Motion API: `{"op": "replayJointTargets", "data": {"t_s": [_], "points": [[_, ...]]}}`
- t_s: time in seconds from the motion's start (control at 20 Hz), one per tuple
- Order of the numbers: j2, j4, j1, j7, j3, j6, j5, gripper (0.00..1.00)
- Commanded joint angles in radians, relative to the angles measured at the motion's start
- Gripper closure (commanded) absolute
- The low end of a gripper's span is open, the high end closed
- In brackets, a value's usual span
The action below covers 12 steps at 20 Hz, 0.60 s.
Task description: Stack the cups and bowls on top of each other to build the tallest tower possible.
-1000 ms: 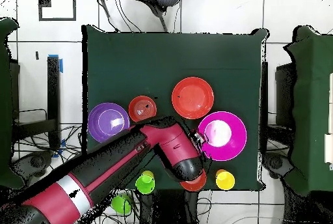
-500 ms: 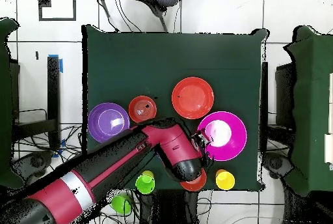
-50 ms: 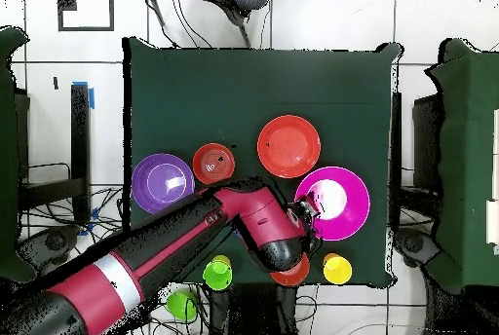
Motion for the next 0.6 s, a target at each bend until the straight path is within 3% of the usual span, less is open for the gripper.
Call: {"op": "replayJointTargets", "data": {"t_s": [0.05,0.6], "points": [[0.07,-0.015,0.003,-0.056,0.22,0.002,-0.014,0.0],[0.072,-0.019,-0.001,-0.045,0.231,-0.032,-0.023,0.0]]}}
